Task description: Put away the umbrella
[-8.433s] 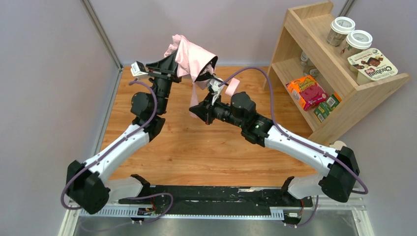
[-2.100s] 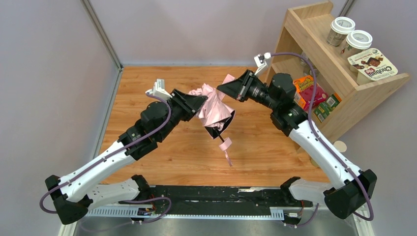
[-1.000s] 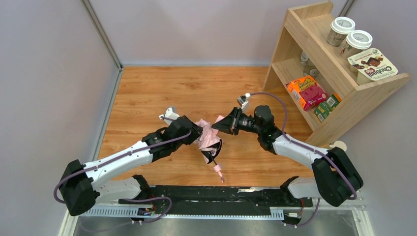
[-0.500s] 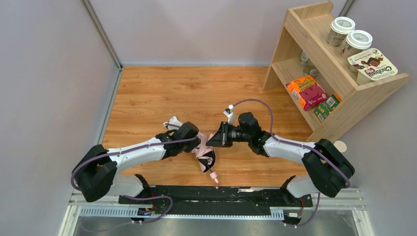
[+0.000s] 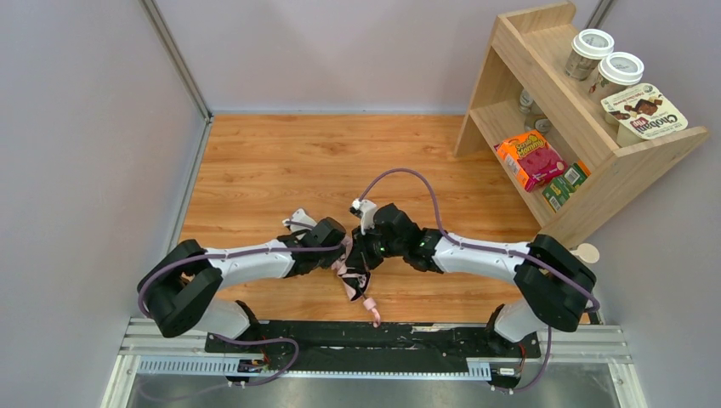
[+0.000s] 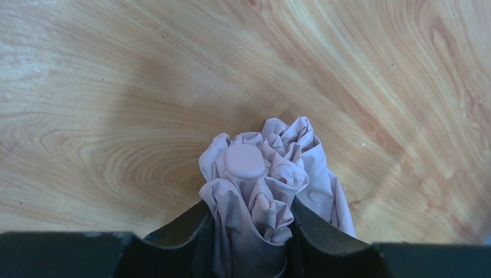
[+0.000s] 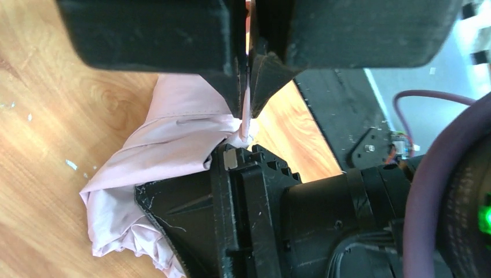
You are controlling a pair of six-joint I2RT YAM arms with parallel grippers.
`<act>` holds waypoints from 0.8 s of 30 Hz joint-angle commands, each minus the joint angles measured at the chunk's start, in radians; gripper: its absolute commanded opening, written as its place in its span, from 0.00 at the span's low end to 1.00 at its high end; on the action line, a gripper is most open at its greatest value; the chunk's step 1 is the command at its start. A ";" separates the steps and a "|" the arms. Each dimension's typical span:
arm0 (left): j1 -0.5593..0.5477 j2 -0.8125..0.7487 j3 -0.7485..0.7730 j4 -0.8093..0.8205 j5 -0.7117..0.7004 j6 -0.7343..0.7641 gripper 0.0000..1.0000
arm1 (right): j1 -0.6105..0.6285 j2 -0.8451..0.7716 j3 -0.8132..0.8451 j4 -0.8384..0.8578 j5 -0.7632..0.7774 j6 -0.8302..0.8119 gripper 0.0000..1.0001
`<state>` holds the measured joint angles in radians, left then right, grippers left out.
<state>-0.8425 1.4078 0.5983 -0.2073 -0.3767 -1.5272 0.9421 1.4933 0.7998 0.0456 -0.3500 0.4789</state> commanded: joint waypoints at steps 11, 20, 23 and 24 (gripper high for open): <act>0.016 0.019 -0.206 0.082 -0.065 -0.120 0.00 | 0.103 0.085 -0.074 0.364 -0.055 -0.207 0.00; 0.017 -0.067 -0.186 -0.073 -0.076 -0.105 0.00 | 0.119 0.140 -0.126 0.450 -0.025 -0.174 0.00; 0.028 -0.059 -0.161 -0.110 -0.067 -0.105 0.00 | 0.135 0.117 -0.169 0.493 0.062 -0.165 0.00; 0.029 -0.047 -0.154 -0.125 -0.062 -0.106 0.00 | 0.135 0.116 -0.160 0.461 0.084 -0.172 0.00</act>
<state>-0.8284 1.3060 0.4431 -0.0391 -0.4095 -1.5955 1.0275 1.6138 0.6651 0.4725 -0.2852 0.2848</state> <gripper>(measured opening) 0.407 0.005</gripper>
